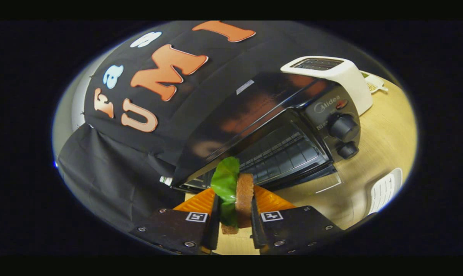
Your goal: Open the toaster oven, put the food inside, and close the toaster oven door.
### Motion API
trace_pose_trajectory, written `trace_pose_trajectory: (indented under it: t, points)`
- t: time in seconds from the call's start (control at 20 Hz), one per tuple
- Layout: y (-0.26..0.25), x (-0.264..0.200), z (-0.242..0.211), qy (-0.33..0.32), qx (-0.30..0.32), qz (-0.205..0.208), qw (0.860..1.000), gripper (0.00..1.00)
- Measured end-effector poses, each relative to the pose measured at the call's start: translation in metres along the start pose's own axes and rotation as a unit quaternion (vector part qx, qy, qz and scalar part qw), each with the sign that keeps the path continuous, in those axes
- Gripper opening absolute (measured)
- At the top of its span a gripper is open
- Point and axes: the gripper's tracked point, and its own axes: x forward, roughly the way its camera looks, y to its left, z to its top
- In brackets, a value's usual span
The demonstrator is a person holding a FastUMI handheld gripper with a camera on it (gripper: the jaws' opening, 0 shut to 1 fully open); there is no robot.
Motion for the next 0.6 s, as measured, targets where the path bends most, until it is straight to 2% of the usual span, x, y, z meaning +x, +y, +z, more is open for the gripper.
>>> trace_pose_trajectory:
  t: [0.2, 0.35, 0.6]
  points:
    - [-0.003, 0.024, 0.009, -0.022, 0.050, 0.012, 0.998, 0.36]
    - [-0.004, 0.037, 0.021, -0.062, 0.068, 0.020, 0.996, 0.36]
    - [-0.007, 0.048, 0.022, -0.103, 0.060, 0.025, 0.993, 0.36]
